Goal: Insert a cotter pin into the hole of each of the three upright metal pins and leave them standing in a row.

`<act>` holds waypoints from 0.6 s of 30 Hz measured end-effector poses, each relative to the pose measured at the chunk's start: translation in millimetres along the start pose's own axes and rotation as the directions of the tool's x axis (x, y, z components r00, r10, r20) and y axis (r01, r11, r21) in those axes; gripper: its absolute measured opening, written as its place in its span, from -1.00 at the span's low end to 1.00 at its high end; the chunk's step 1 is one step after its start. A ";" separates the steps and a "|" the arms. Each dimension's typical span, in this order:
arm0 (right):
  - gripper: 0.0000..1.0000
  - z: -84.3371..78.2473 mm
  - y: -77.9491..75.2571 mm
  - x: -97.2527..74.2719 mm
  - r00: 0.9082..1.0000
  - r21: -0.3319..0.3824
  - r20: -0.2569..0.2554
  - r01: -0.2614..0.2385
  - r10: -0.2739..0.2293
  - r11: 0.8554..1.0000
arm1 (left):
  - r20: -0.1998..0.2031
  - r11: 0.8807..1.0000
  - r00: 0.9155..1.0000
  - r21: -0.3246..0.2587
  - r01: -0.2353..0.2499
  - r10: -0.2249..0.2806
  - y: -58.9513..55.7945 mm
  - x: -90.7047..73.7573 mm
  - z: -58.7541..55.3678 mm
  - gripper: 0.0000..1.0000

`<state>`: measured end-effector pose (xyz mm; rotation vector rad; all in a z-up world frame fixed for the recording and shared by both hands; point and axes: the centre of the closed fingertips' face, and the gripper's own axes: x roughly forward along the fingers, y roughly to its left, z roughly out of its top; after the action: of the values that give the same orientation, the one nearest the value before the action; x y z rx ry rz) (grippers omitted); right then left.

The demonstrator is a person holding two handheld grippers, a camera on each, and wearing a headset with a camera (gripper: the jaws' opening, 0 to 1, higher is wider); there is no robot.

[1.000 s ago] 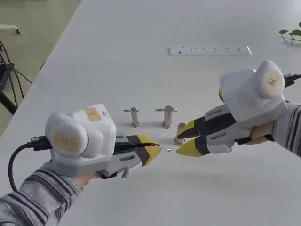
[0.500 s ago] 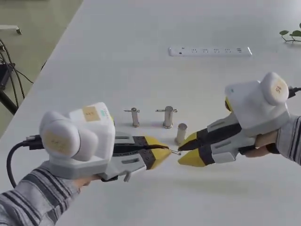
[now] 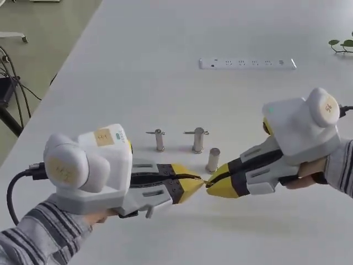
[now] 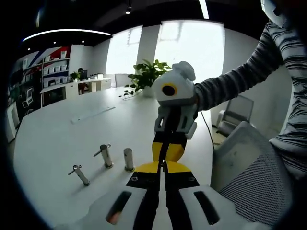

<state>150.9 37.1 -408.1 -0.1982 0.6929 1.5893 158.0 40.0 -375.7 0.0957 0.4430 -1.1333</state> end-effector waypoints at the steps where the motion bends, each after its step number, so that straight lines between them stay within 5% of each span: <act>1: -1.00 -0.2 -0.8 -0.5 1.000 -0.005 -0.005 0.004 -0.004 1.000 | -0.002 1.000 1.000 -0.002 -0.002 0.002 0.5 0.2 -1.0 -1.00; 9: -1.00 -0.2 -1.0 -5.7 0.999 -0.107 -0.048 0.020 -0.026 0.994 | 0.000 0.999 1.000 -0.039 -0.009 0.009 1.3 1.3 -5.0 -1.00; 12: -1.00 -0.8 -3.2 -7.2 0.996 -0.211 -0.079 0.029 -0.046 0.977 | 0.001 0.999 1.000 -0.042 -0.016 0.016 2.2 2.3 -5.1 -1.00; 18: -1.00 -3.4 -3.6 -6.7 0.991 -0.297 -0.113 0.034 -0.070 0.954 | -0.003 0.998 1.000 -0.049 -0.028 0.028 4.3 4.5 -6.2 -0.99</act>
<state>154.4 29.5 -408.5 -0.5341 0.5358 1.6350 161.7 39.8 -383.7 0.0602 0.4705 -1.0943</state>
